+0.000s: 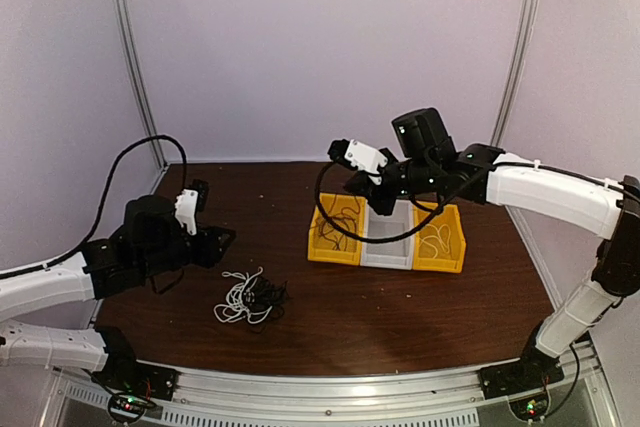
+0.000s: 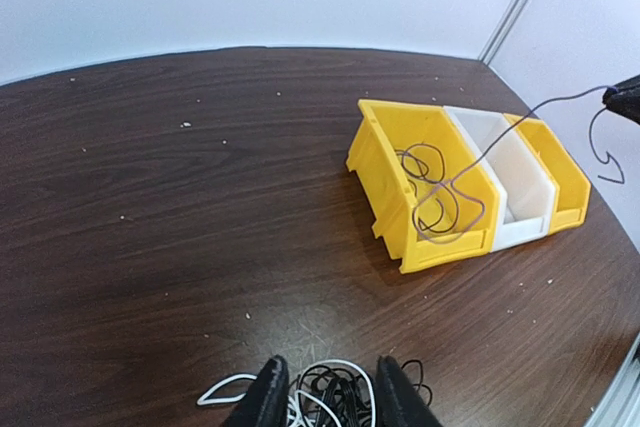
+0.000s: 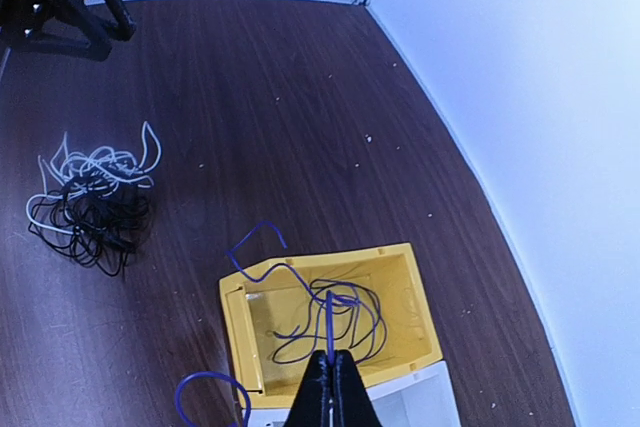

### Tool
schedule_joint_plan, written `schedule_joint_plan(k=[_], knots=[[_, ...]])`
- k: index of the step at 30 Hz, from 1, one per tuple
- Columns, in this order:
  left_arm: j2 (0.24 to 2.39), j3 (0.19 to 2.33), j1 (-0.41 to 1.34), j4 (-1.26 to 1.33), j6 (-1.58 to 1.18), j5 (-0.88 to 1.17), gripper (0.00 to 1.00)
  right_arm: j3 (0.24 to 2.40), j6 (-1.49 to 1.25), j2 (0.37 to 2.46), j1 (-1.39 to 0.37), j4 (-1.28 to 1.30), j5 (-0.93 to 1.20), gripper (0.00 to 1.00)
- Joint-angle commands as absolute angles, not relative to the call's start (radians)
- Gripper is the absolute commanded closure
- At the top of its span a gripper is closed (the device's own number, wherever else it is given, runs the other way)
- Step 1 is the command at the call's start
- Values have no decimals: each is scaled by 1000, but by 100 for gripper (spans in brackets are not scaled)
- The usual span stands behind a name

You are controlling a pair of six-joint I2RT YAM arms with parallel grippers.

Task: Untangle the cables

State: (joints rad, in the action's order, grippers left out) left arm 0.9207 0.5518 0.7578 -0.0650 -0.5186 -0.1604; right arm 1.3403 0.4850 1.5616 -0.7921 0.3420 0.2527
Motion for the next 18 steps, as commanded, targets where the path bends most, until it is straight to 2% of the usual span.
schedule_joint_plan(k=[1,4,6,12,18], knots=[[912,643,750,-53,-475,-187,49,1416,532,1586,-772,397,175,100],[988,789,749,-112,-427,-277,29,1454,557,1622,-759,439,140,100],[1065,905,746,-148,-392,-334,25,1477,575,1649,-754,463,103,100],[1260,1154,665,-138,-374,-417,23,1522,600,1700,-737,482,13,100],[1298,1080,517,88,-388,-366,24,1533,591,1767,-732,532,5,100]])
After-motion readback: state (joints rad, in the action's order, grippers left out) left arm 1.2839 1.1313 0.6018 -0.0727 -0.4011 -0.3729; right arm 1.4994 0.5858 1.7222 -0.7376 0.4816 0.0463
